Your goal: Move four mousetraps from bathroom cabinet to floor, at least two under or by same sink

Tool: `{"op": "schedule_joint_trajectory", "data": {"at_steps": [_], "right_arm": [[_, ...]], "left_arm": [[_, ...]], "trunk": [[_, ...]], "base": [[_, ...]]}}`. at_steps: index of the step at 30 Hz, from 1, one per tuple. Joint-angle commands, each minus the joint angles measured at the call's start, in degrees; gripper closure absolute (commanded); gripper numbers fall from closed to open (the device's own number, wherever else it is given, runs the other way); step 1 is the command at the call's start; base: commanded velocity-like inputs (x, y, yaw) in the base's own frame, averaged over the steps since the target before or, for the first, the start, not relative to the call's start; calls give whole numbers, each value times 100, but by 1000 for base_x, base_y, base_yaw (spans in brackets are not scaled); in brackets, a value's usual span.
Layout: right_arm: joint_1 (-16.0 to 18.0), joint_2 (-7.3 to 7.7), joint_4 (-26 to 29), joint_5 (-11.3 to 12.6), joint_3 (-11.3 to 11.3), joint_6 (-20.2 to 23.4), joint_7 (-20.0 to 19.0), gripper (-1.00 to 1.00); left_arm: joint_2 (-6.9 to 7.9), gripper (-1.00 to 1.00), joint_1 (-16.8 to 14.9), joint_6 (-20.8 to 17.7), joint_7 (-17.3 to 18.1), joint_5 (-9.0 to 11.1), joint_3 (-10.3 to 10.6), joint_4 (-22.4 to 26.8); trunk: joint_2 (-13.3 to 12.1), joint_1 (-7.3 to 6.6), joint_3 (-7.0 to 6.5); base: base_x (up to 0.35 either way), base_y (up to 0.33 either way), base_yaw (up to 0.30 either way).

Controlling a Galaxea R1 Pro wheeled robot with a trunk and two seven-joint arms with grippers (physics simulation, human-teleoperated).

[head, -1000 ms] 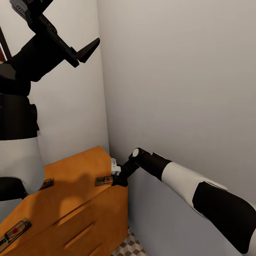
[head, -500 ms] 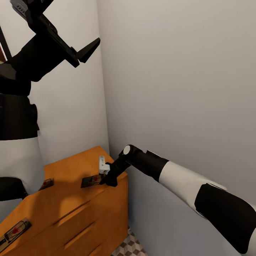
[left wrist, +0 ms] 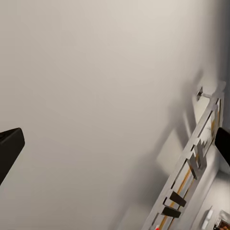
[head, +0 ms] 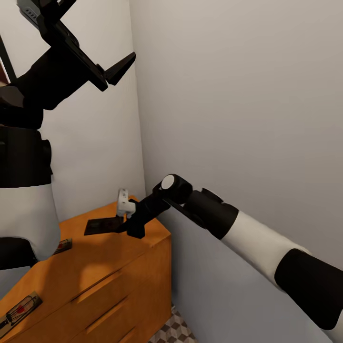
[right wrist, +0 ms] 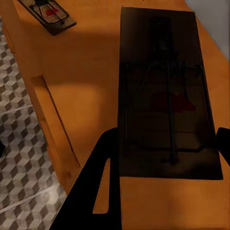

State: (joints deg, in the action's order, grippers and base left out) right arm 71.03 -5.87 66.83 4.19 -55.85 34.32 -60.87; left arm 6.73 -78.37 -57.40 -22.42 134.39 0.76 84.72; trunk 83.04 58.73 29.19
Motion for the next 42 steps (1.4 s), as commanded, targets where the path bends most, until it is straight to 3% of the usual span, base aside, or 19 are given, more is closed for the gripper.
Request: {"op": "schedule_joint_trajectory", "data": {"at_steps": [1, 9, 18, 25, 34, 42], "right_arm": [[7, 3, 28, 49, -2, 95, 1, 100], [7, 46, 270, 47, 50, 226, 4, 100], [7, 64, 286, 47, 187, 233, 5, 100], [1, 192, 280, 59, 206, 225, 4, 100], [-9, 200, 270, 88, 267, 232, 13, 100], [-10, 206, 240, 102, 284, 233, 34, 100]], "left_arm": [[4, -100, -5, 1, -52, 61, 3, 0], [3, -100, 74, 1, -52, 61, 3, 0], [7, -100, 170, 1, -52, 61, 3, 0], [25, -100, 179, -6, -58, 61, 1, 0], [37, -100, 178, -12, -68, 61, -5, 0], [253, -100, 182, -17, -61, 61, 3, 0]], "trunk": [[4, 0, 6], [4, 0, 6], [4, 0, 6], [4, 0, 6], [4, 0, 6], [4, 0, 6]], "base": [[0, 0, 0], [0, 0, 0], [0, 0, 0], [0, 0, 0], [-83, 57, 0], [-248, 152, 0]]}}
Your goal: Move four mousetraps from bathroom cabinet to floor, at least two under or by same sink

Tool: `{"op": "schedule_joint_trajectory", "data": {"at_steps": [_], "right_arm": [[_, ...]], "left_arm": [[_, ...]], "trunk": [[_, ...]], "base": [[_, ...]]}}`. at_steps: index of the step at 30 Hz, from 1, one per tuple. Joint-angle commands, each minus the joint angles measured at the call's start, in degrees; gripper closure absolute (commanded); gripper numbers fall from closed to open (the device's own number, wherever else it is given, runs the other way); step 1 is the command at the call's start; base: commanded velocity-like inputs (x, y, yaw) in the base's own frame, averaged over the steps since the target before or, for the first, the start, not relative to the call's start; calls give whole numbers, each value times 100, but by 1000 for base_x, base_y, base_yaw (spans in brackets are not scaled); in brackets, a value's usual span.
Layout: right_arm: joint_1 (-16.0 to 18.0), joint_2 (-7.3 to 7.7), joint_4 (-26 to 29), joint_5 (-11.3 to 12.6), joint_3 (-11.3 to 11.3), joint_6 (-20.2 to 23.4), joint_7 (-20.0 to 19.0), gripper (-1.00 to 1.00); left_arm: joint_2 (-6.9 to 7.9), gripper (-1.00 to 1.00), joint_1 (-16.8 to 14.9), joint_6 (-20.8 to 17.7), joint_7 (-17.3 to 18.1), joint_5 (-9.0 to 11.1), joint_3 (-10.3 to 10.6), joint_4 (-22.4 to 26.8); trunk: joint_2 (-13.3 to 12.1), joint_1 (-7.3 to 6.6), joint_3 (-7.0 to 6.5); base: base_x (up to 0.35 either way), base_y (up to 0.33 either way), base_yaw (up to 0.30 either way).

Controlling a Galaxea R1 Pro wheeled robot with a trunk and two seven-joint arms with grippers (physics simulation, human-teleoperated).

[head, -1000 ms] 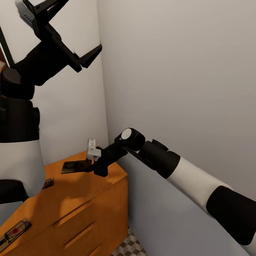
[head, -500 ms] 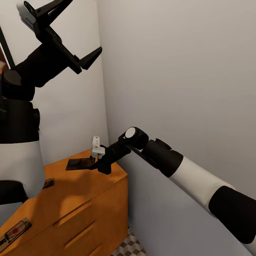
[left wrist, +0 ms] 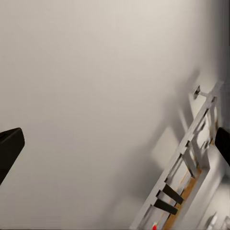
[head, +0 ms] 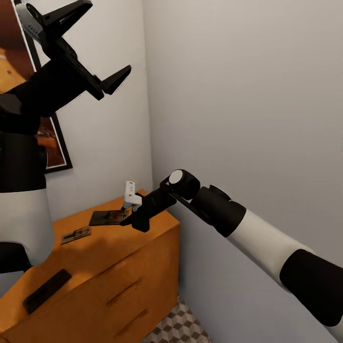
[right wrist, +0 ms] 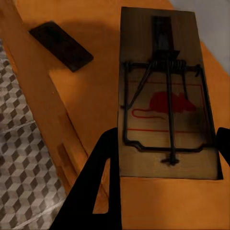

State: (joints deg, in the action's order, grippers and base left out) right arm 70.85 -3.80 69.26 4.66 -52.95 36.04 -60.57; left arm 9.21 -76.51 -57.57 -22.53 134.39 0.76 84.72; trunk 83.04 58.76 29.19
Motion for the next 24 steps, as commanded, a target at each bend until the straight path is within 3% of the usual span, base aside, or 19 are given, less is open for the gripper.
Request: {"op": "schedule_joint_trajectory", "data": {"at_steps": [1, 8, 10, 12, 17, 19, 21, 23, 24], "right_arm": [[8, 0, -5, 58, -6, 61, 6, 100], [8, -3, -16, 61, -5, 70, 10, 100], [2, -22, -17, 61, -7, 76, 16, 100], [0, -41, -18, 62, -6, 74, 23, 100], [-1, -34, -15, 76, 2, 78, 33, 100], [-1, -29, -24, 77, 16, 78, 41, 100], [-10, -38, -29, 77, 139, 79, 58, 100], [-19, -56, -23, 73, 289, 79, 66, 100], [-20, -60, -18, 71, 318, 81, 67, 100]], "left_arm": [[20, -100, -4, -1, -50, 61, 3, 1], [47, -100, -4, -3, -56, 61, 0, 1], [138, -100, 3, -23, -58, 61, -1, 7], [356, -100, 6, -41, -53, 61, -1, 17], [1077, -100, 12, -58, -50, 61, 6, 19], [1231, -100, 11, -60, -50, 61, 55, 14], [1510, -100, 13, -61, -52, 61, 459, 11], [1844, -100, 9, -61, -51, 61, 1038, 14], [1936, -100, 8, -61, -52, 61, 1188, 15]], "trunk": [[4, -3, 6], [4, -3, 6], [4, -3, 6], [4, -3, 6], [4, -3, 6], [4, -3, 6], [4, -3, 6], [4, -3, 6], [4, -3, 6]], "base": [[-261, 159, 0], [-261, 155, 0], [-176, 70, 0], [-68, 25, 0], [-18, 7, 0], [-5, 2, 0], [-2, 1, 0], [0, 0, 0], [0, 0, 0]]}}
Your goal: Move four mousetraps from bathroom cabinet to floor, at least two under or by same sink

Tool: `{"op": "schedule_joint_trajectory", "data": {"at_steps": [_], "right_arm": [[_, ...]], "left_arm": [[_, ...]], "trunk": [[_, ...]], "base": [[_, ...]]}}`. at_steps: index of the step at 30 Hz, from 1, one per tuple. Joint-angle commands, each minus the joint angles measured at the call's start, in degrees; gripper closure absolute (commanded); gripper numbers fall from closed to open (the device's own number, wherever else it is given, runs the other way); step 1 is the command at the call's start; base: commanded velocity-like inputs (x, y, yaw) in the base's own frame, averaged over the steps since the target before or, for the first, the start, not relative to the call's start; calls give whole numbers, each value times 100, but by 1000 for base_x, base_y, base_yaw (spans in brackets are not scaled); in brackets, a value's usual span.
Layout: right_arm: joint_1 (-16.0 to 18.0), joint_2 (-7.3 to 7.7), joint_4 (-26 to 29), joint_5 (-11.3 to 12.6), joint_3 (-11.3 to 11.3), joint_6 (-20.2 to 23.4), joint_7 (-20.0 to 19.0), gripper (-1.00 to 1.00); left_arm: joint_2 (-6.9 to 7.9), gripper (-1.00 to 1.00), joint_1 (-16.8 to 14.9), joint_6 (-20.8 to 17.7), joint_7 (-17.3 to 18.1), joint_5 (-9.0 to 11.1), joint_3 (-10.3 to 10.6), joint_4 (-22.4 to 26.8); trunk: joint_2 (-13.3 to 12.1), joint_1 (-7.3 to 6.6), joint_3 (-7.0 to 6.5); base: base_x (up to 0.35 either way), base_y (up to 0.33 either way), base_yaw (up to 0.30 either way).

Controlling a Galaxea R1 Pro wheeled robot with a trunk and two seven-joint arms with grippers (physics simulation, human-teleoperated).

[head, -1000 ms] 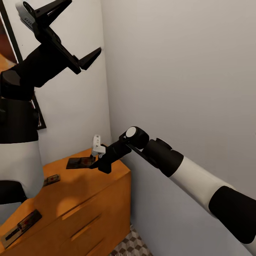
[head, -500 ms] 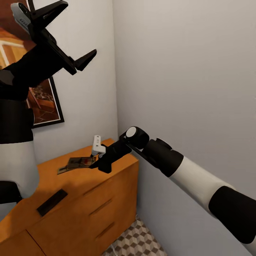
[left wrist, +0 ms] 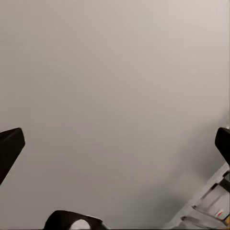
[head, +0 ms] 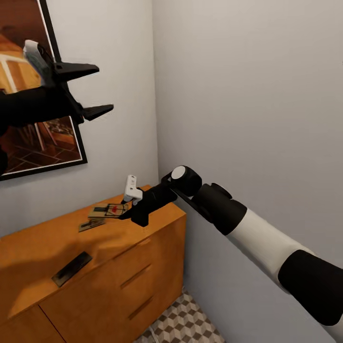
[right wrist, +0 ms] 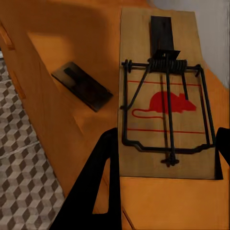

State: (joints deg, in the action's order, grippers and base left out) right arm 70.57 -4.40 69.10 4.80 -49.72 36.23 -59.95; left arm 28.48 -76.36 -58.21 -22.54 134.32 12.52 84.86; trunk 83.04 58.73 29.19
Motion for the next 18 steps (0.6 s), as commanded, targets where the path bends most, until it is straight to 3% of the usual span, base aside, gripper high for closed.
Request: {"op": "schedule_joint_trajectory", "data": {"at_steps": [1, 2, 3, 4, 8, 9, 10, 12, 15, 16, 18], "right_arm": [[6, -5, 8, 53, 39, 64, 7, 100], [7, -6, 11, 52, 56, 65, 7, 100], [6, -7, 16, 49, 79, 68, 8, 100], [5, -8, 18, 43, 100, 74, 9, 100], [4, 7, 16, 39, 115, 77, 28, 100], [6, 23, 16, 39, 113, 77, 34, 100], [7, 33, 16, 39, 113, 79, 38, 100], [8, 37, 16, 39, 112, 110, 40, 100], [7, 22, 23, 30, 112, 185, 43, 100], [8, 13, 30, 24, 117, 207, 44, 100], [7, 11, 32, 22, 114, 215, 44, 100]], "left_arm": [[200, -100, -7, 3, -53, 68, 287, -1], [300, -100, -7, 3, -54, 68, 410, -2], [495, -100, -8, 3, -55, 68, 629, -3], [824, -100, -9, -2, -56, 68, 1058, -4], [1255, -100, -46, -16, -81, 68, 1777, 1], [1522, -100, -84, -26, -93, 68, 2144, 20], [1787, -100, -140, -33, -97, 68, 2372, 40], [2160, -100, -203, -43, -99, 68, 2536, 54], [2739, -100, -246, -48, -101, 68, 2620, 61], [3105, -100, -270, -49, -106, 68, 2647, 70], [3487, -100, -279, -46, -109, 68, 2665, 73]], "trunk": [[4, 0, 7], [4, 0, 7], [4, 0, 7], [4, 0, 7], [4, 0, 7], [4, 0, 7], [4, 0, 7], [4, 0, 7], [4, 0, 7], [4, 0, 7], [4, 0, 7]], "base": [[0, 0, 0], [0, 0, 0], [0, 0, 0], [0, 0, 0], [0, 0, 0], [0, 0, 0], [0, 0, 0], [0, 0, 0], [0, 0, 0], [0, 0, 0], [0, 0, 0]]}}
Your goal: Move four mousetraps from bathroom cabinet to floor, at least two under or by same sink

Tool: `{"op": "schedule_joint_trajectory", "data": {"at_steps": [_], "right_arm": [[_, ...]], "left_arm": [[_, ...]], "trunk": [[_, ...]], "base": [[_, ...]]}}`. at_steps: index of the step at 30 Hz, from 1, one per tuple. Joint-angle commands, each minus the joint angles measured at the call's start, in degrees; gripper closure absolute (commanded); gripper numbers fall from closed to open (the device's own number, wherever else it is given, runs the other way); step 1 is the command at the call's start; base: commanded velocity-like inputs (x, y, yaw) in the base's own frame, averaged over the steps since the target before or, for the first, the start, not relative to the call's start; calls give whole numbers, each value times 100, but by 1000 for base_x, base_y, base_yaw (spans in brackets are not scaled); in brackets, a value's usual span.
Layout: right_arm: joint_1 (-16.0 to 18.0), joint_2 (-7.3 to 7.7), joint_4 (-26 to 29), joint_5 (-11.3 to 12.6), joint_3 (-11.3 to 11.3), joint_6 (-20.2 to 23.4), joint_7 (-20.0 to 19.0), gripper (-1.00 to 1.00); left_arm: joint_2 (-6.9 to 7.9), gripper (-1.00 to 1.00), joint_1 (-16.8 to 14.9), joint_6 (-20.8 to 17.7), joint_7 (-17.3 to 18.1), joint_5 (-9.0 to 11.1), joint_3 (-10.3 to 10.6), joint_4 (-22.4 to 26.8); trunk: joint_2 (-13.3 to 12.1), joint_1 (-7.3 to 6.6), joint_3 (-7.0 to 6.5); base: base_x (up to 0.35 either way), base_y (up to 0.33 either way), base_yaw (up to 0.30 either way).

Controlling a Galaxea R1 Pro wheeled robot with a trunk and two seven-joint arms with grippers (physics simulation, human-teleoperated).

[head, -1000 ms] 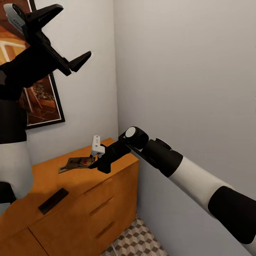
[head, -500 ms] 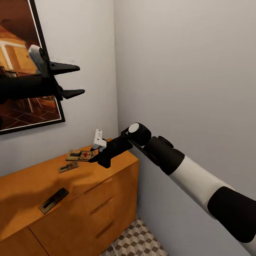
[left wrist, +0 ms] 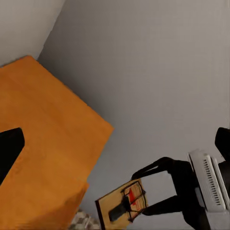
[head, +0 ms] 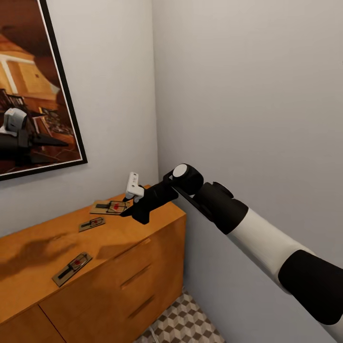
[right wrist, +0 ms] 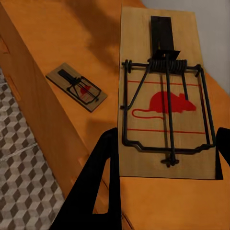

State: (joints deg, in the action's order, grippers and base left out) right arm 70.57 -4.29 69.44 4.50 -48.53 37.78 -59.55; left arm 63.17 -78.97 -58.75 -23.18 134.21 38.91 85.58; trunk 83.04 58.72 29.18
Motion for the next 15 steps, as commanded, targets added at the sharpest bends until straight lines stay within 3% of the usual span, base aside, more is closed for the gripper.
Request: {"op": "schedule_joint_trajectory", "data": {"at_steps": [1, 3, 4, 7, 11, 14, 15], "right_arm": [[7, -2, 0, 49, -6, 60, 5, 100], [6, -8, 4, 42, -3, 62, 5, 100], [8, -15, 7, 36, 0, 62, 5, 100], [8, -18, 8, 35, 2, 63, 5, 100], [5, -19, 3, 34, -2, 60, 8, 100], [6, -16, 1, 34, 0, 56, 12, 100], [5, -13, 0, 34, 1, 55, 22, 100]], "left_arm": [[147, -100, -19, 10, -46, 79, 32, 3], [294, -100, -20, 9, -46, 79, 39, 7], [460, -100, -14, 0, -52, -53, 63, 12], [518, -100, -5, -5, -49, -422, 205, 17], [569, -100, -4, -16, -47, -1117, 529, 19], [564, -100, -4, -28, -47, -1283, 651, 20], [575, -100, -4, -34, -47, -1328, 792, 20]], "trunk": [[3, 1, 8], [3, 1, 8], [3, 1, 8], [3, 1, 8], [3, 1, 8], [3, 1, 8], [3, 1, 8]], "base": [[0, 0, 0], [0, 0, 0], [0, 0, 0], [0, 0, 0], [0, 0, 0], [0, 0, 0], [0, 0, 0]]}}
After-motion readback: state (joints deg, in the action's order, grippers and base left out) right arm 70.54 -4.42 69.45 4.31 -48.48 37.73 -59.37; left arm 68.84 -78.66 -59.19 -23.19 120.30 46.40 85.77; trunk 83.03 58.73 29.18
